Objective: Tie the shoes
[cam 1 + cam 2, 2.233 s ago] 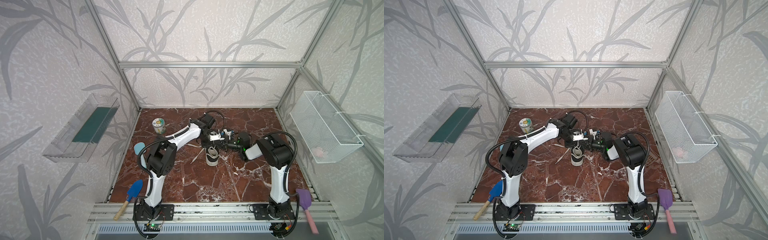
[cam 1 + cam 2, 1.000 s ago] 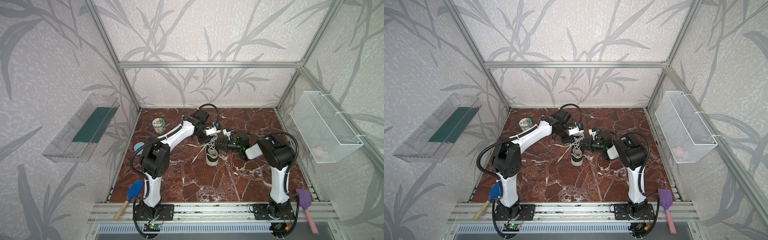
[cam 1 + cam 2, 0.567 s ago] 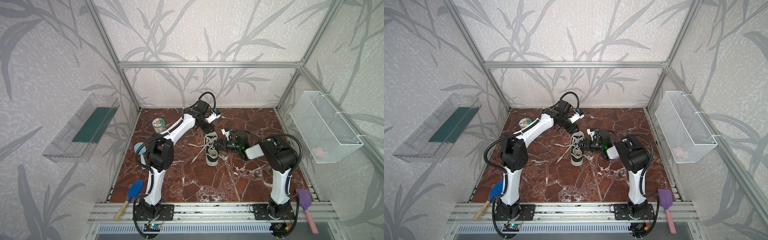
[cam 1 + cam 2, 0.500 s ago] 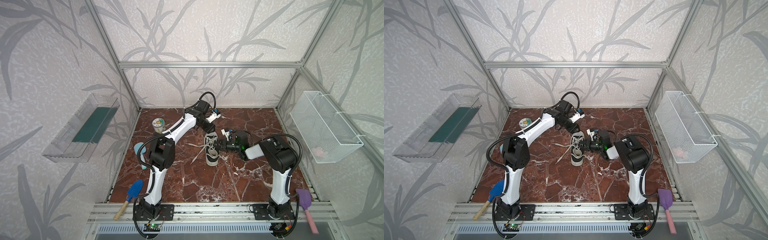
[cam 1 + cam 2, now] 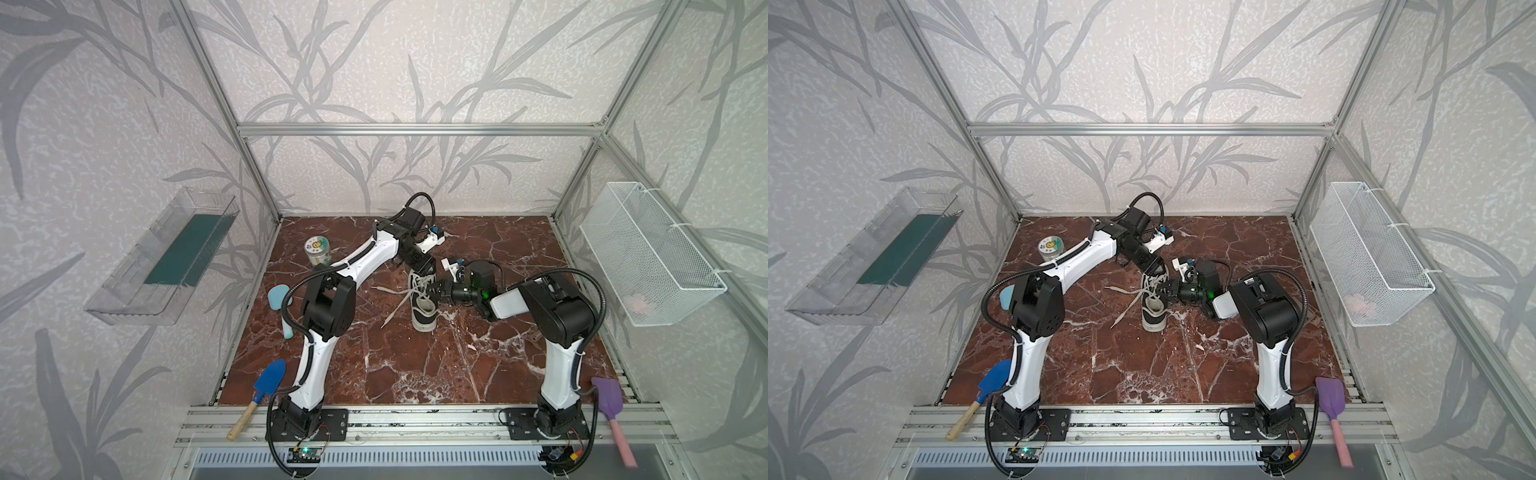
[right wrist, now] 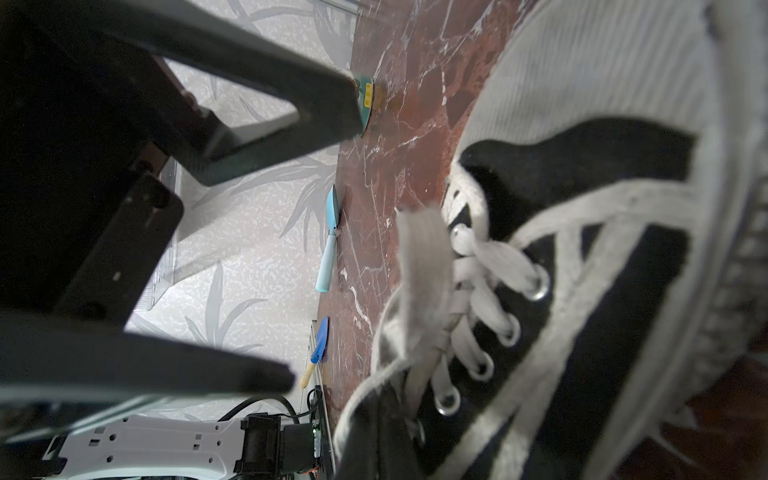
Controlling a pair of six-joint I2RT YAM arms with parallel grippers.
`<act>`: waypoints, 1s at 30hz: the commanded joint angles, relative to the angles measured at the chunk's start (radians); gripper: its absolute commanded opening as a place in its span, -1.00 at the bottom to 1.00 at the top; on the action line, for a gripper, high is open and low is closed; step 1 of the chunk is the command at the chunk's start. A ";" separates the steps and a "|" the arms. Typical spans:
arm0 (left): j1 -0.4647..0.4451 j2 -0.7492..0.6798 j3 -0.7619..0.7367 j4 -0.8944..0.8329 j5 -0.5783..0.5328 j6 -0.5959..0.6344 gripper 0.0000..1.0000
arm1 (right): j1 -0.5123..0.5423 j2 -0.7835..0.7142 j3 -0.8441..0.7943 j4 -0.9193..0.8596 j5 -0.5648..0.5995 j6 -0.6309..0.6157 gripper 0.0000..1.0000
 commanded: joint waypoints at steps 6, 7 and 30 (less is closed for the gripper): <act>-0.009 0.016 -0.015 0.038 0.031 -0.042 0.19 | 0.006 -0.037 0.011 -0.006 -0.002 -0.023 -1.00; -0.010 0.019 -0.016 0.043 0.034 -0.043 0.19 | 0.006 -0.038 0.011 -0.008 -0.002 -0.023 -1.00; -0.030 0.031 -0.081 0.133 0.041 -0.077 -1.00 | 0.006 -0.045 0.008 -0.021 -0.005 -0.030 -1.00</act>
